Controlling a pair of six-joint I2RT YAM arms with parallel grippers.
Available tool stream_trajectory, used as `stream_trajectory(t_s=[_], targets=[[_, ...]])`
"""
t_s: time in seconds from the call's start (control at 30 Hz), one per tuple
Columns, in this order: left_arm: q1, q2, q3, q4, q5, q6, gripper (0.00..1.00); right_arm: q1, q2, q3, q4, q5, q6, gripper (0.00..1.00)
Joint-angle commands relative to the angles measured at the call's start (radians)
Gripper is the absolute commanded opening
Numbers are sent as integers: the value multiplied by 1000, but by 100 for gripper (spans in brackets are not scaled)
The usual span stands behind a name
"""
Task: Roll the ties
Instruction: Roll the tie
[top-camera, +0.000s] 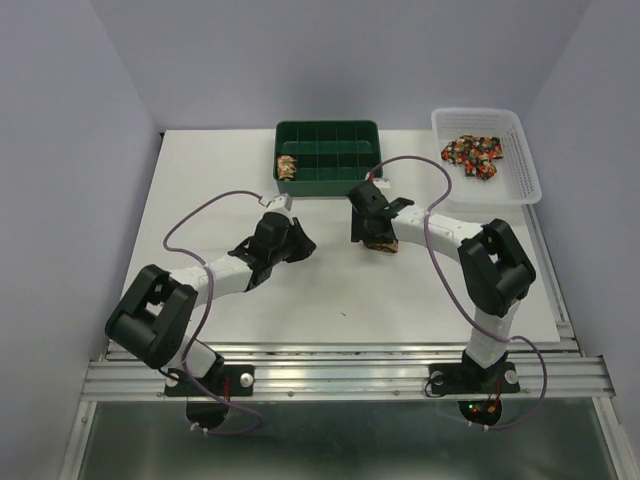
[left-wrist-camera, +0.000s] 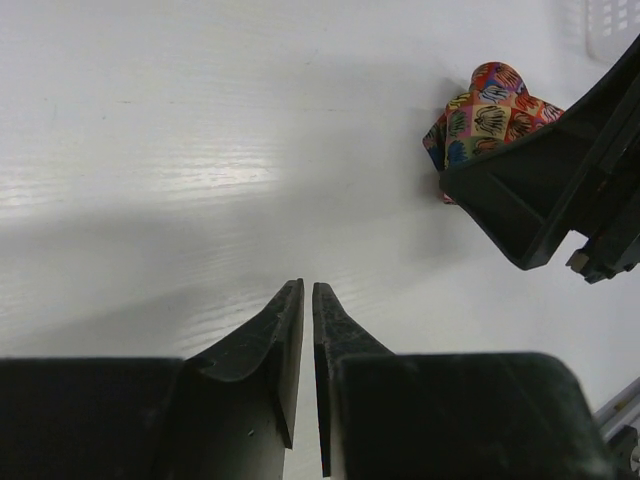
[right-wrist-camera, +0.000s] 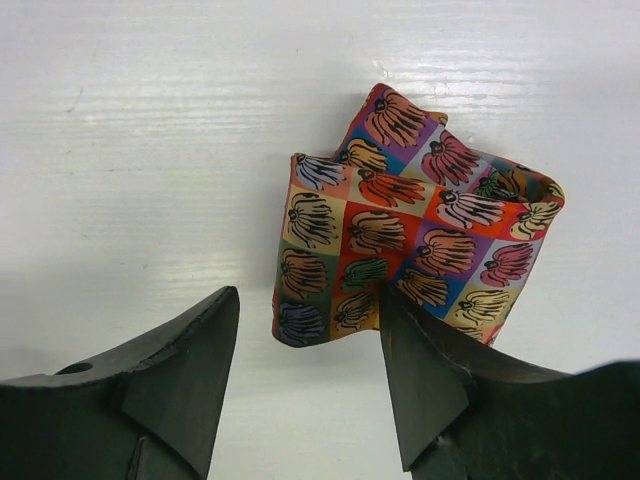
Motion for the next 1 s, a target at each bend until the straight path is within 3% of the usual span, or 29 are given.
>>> stream_trajectory(t_s=[0.0, 0.3, 0.43, 0.57, 0.73, 0.97], targets=[[5, 31, 61, 101, 70, 14, 21, -37, -59, -50, 116, -98, 48, 64], [4, 155, 133, 187, 128, -60, 26, -93, -90, -107, 205, -209, 123, 71], [2, 209, 155, 235, 147, -88, 40, -111, -111, -139, 251, -258, 164, 81], [-4, 252, 167, 279, 170, -83, 61, -123, -122, -151, 277, -278, 190, 94], [-13, 302, 187, 357, 242, -77, 61, -140, -144, -176, 300, -298, 239, 100], [-25, 367, 196, 471, 308, -83, 61, -172, -177, -222, 354, -327, 330, 100]])
